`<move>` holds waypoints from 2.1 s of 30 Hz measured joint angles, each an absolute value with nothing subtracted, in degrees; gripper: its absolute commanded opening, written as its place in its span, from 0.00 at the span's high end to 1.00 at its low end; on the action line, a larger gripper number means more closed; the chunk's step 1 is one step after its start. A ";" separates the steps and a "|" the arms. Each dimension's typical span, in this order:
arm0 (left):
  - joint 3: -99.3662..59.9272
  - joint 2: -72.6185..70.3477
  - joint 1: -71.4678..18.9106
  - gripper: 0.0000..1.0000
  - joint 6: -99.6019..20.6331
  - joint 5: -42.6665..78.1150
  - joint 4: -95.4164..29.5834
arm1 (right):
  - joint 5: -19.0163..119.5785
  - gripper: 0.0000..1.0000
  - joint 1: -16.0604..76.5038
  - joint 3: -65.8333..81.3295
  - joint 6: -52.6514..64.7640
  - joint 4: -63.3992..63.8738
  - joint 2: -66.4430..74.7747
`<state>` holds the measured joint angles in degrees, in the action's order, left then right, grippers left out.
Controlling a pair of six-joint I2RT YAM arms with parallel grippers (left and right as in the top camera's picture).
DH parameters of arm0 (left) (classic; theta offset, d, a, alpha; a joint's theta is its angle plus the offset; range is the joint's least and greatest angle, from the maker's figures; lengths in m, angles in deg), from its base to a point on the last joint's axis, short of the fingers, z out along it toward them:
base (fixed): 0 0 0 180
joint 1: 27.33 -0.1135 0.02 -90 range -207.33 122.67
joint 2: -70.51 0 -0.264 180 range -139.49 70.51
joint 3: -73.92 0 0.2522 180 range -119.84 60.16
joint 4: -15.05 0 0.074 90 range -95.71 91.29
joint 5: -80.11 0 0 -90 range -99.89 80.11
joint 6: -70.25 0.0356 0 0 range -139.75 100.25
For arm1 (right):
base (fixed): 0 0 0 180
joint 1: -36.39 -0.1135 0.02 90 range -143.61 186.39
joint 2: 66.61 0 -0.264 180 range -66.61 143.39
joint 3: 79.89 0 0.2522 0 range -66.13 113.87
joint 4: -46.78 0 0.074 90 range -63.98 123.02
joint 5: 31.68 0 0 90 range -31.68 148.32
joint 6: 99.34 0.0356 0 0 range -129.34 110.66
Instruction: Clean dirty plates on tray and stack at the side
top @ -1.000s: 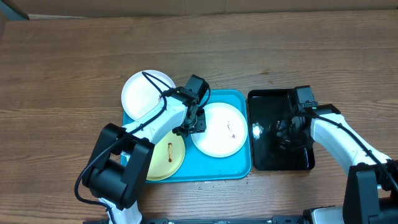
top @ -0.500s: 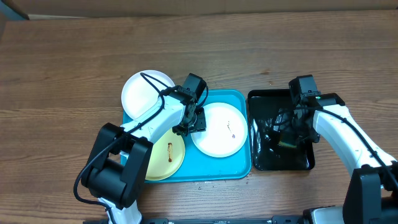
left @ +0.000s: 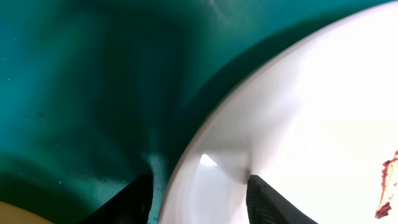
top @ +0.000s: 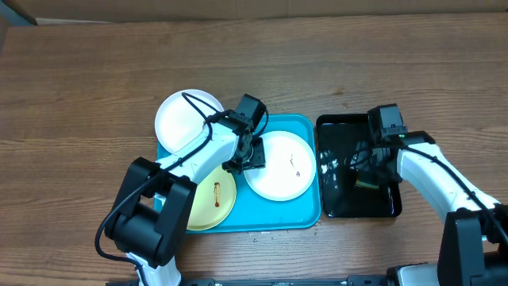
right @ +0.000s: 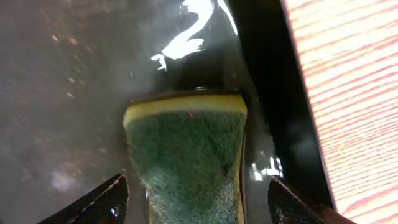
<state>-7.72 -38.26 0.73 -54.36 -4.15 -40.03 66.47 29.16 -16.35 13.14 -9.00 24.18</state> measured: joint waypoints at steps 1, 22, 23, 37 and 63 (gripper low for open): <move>-7.72 -38.26 0.86 0.50 -54.34 -4.20 -39.97 | 66.42 0.27 29.16 -16.74 13.12 -8.84 24.18; -7.81 -37.82 1.58 0.85 -54.18 -8.29 -42.19 | 60.22 0.87 29.16 -20.20 13.09 -6.66 24.18; -7.81 -37.82 1.58 0.85 -54.36 -8.59 -42.15 | 60.15 0.93 29.16 -20.31 13.16 -6.55 24.18; -7.81 -37.76 1.58 0.96 -54.16 -8.90 -42.15 | 58.51 0.96 29.16 -17.55 11.21 -12.76 24.20; -7.81 -37.76 1.58 0.96 -54.16 -8.85 -41.67 | 52.50 0.96 29.16 -11.80 5.58 -21.08 24.20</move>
